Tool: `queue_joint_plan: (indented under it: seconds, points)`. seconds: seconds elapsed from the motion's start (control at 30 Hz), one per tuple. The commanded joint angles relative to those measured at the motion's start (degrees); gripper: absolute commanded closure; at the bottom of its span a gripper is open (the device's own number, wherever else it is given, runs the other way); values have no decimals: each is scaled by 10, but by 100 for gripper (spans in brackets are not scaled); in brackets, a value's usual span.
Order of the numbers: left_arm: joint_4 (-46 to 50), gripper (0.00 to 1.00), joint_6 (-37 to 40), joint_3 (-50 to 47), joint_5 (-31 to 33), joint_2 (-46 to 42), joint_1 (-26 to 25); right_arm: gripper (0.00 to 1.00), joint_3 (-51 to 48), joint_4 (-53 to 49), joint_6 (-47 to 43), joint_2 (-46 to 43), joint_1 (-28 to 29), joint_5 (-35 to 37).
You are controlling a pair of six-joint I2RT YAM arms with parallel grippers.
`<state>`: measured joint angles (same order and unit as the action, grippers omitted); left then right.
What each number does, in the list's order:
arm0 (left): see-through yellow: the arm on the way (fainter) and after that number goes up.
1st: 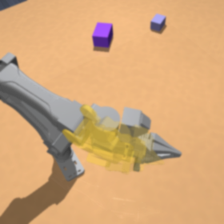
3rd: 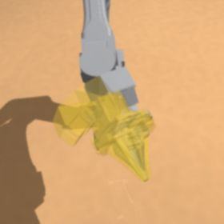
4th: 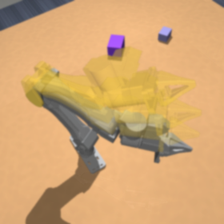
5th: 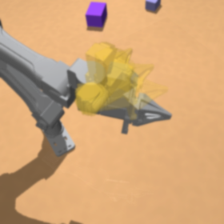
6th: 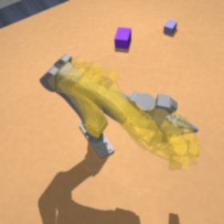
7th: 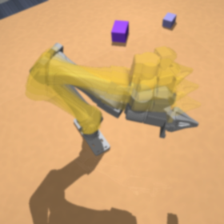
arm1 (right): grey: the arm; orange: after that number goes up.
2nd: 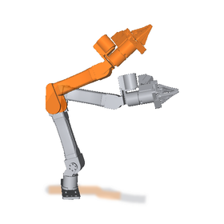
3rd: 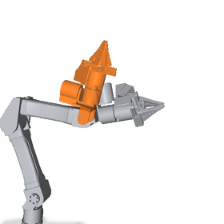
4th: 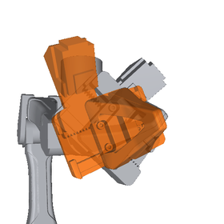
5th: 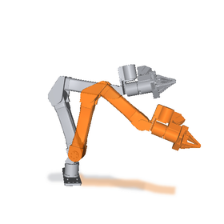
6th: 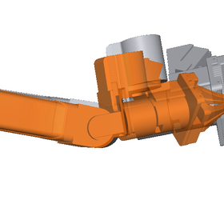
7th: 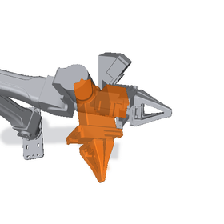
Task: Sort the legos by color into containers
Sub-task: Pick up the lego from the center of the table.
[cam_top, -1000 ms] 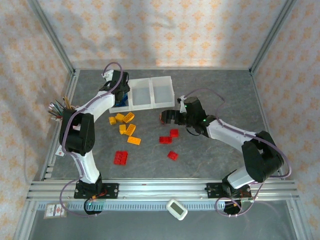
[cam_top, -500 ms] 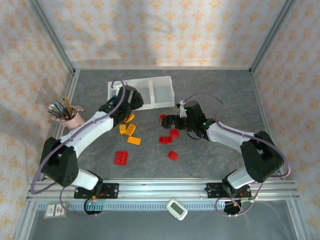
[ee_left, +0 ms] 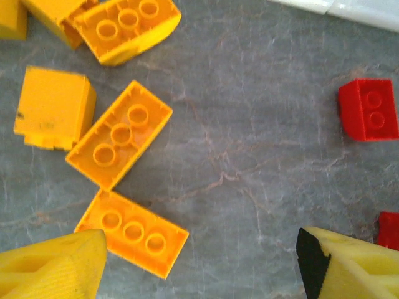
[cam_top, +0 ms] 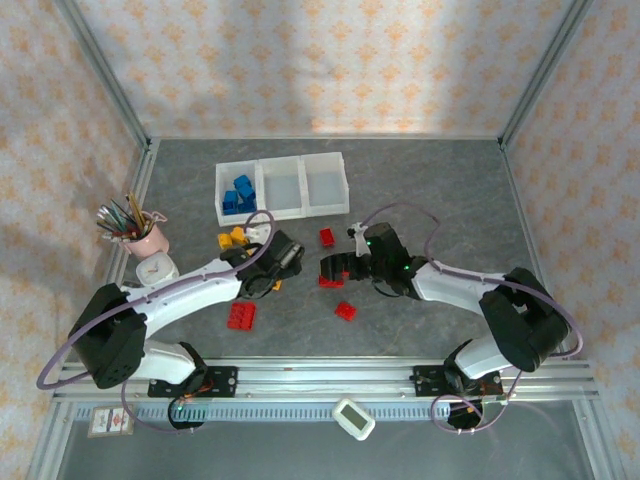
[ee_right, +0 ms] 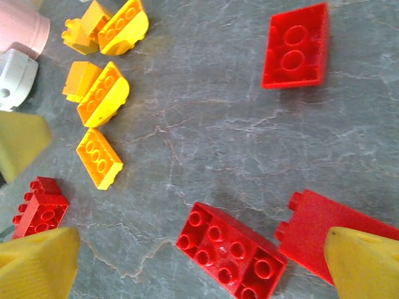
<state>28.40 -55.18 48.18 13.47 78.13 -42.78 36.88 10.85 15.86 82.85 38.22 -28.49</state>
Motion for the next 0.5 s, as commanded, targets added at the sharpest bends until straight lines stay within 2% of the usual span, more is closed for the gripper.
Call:
queue_joint_plan:
  seconds: [0.0,0.23,0.47]
  points:
    - [22,16,-50,-19,24,6,-12,0,-8,28,-19,-18,8,23]
    - [-23,12,-83,-44,31,54,-13,0,-8,26,-16,-23,8,41]
    - [-56,12,-88,-54,32,90,-9,0,-11,21,-10,-35,8,50]
